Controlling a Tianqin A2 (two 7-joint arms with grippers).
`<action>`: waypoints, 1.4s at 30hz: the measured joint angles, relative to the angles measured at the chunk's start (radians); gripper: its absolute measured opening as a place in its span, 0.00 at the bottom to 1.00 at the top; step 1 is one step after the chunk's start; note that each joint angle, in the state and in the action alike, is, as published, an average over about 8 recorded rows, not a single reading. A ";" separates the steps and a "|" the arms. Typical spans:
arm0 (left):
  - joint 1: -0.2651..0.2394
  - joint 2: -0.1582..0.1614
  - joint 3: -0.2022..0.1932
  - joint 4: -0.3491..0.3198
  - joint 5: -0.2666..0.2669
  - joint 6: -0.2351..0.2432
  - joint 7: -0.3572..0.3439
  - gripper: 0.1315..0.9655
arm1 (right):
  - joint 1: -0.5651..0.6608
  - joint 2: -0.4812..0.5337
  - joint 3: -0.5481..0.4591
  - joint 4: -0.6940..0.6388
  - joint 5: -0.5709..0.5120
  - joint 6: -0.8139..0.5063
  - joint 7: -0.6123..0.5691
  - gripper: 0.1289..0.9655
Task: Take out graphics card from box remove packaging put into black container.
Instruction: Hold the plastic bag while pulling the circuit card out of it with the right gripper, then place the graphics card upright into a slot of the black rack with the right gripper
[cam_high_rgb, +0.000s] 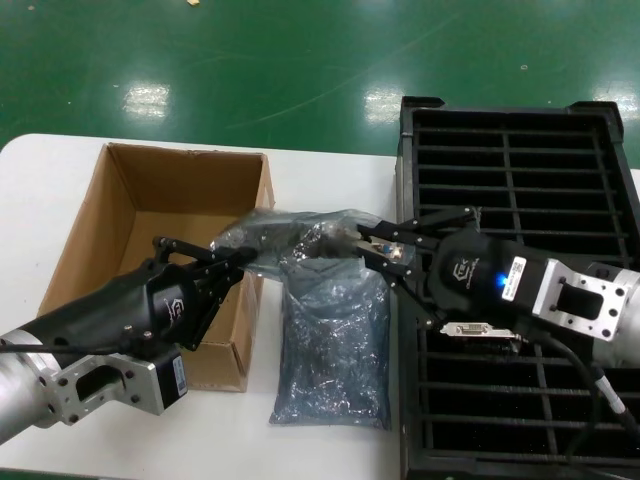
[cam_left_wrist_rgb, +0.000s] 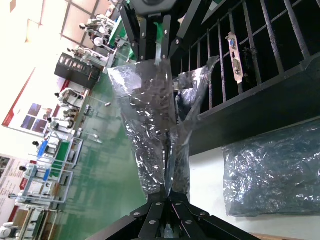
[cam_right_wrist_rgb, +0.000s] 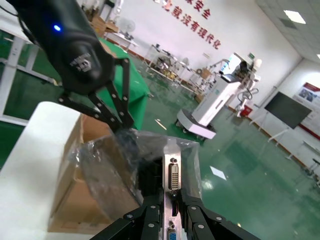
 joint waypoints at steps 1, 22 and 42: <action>0.000 0.000 0.000 0.000 0.000 0.000 0.000 0.01 | -0.004 0.003 0.000 0.009 0.002 -0.001 -0.002 0.07; 0.000 0.000 0.000 0.000 0.000 0.000 0.000 0.01 | -0.165 0.132 0.084 0.210 0.036 0.042 -0.061 0.07; 0.000 0.000 0.000 0.000 0.000 0.000 0.000 0.01 | -0.461 0.465 0.499 0.402 0.114 0.048 -0.037 0.07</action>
